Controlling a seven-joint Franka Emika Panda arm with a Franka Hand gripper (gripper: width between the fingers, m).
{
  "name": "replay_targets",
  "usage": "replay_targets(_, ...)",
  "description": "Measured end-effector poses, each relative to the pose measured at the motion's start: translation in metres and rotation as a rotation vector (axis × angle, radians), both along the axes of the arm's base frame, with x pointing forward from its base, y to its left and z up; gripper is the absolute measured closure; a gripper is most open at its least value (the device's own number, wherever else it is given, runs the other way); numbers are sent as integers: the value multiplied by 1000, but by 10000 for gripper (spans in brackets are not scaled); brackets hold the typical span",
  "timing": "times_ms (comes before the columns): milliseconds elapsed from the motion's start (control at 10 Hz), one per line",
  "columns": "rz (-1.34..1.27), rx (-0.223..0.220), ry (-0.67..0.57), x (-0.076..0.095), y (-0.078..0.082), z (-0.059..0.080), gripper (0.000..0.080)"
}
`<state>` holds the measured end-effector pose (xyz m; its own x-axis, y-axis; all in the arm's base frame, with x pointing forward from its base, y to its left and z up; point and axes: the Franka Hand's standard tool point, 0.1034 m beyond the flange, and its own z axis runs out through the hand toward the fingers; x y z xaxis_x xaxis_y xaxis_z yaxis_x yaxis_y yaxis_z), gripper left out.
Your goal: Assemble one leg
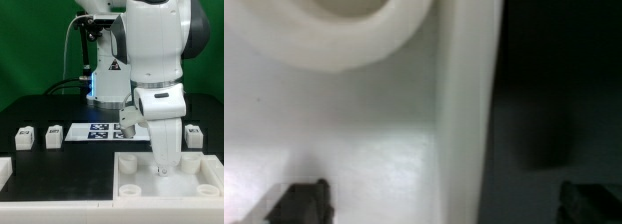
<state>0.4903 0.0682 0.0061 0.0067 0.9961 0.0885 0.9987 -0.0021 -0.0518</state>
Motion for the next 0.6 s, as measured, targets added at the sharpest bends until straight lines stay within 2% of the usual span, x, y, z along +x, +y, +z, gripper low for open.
replay_targets(500,-63,-3,2,0,2,3,151)
replay_targets(600,-175,-15,-11,-3,9,23,151)
